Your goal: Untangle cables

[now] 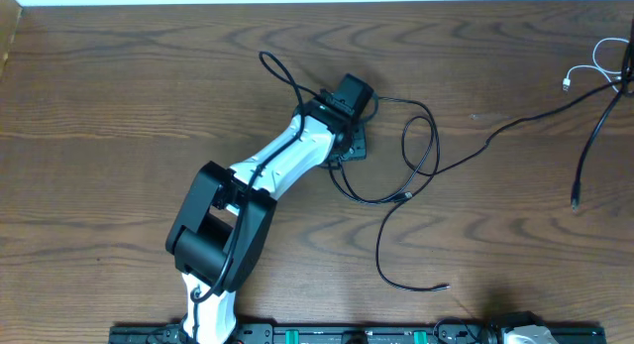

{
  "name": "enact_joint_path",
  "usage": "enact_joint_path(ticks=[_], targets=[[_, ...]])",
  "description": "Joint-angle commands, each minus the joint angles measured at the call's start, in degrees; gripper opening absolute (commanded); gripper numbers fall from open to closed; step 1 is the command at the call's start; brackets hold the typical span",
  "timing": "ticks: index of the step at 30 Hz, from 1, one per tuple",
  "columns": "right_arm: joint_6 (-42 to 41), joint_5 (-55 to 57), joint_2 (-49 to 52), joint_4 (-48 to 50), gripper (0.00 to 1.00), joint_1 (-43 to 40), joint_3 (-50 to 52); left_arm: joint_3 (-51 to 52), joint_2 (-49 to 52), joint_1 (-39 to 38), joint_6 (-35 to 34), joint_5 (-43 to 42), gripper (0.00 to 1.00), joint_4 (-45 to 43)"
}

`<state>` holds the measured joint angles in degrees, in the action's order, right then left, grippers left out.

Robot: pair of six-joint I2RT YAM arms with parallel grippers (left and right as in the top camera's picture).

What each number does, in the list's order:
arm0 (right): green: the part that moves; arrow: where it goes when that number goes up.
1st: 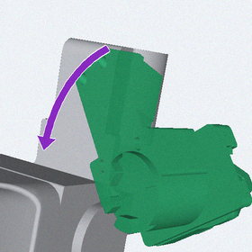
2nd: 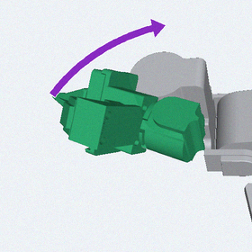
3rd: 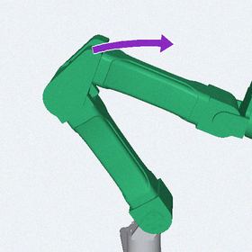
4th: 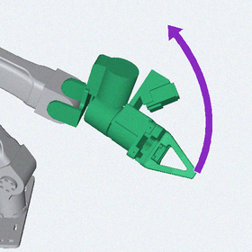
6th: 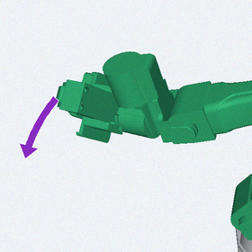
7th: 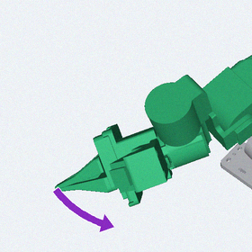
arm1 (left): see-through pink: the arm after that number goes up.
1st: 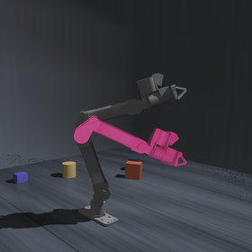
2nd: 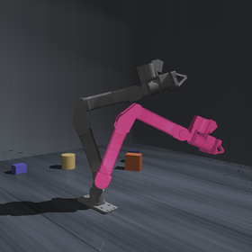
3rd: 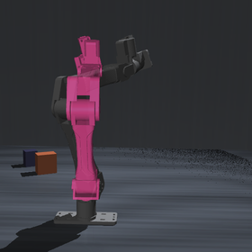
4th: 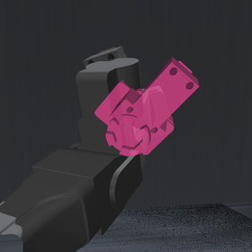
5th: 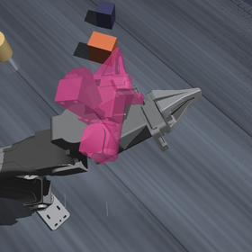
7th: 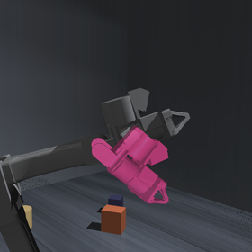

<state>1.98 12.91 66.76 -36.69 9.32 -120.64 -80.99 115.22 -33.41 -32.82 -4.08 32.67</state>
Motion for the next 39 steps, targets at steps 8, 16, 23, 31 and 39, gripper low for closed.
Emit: enact_joint_path(ticks=[8,16,23,31,39], targets=[[0.7,0.7,0.2,0.0,0.01,-0.7,-0.3,0.3,0.7,-1.0,-2.0,5.3,0.47,1.0],[0.7,0.7,0.2,-0.3,0.01,-0.7,-0.3,0.3,1.0,-1.1,-2.0,5.6,0.47,0.7],[0.7,0.7,0.2,-0.5,0.01,-0.7,-0.3,0.3,3.0,-1.1,-2.5,5.6,0.46,0.6],[0.7,0.7,0.2,-1.3,0.01,-0.7,-0.3,0.3,4.3,-1.1,-3.1,4.5,0.46,-0.1],[0.7,0.7,0.4,-2.4,0.01,-0.7,-0.3,0.3,5.4,-1.3,-3.0,4.6,0.22,-0.4]])
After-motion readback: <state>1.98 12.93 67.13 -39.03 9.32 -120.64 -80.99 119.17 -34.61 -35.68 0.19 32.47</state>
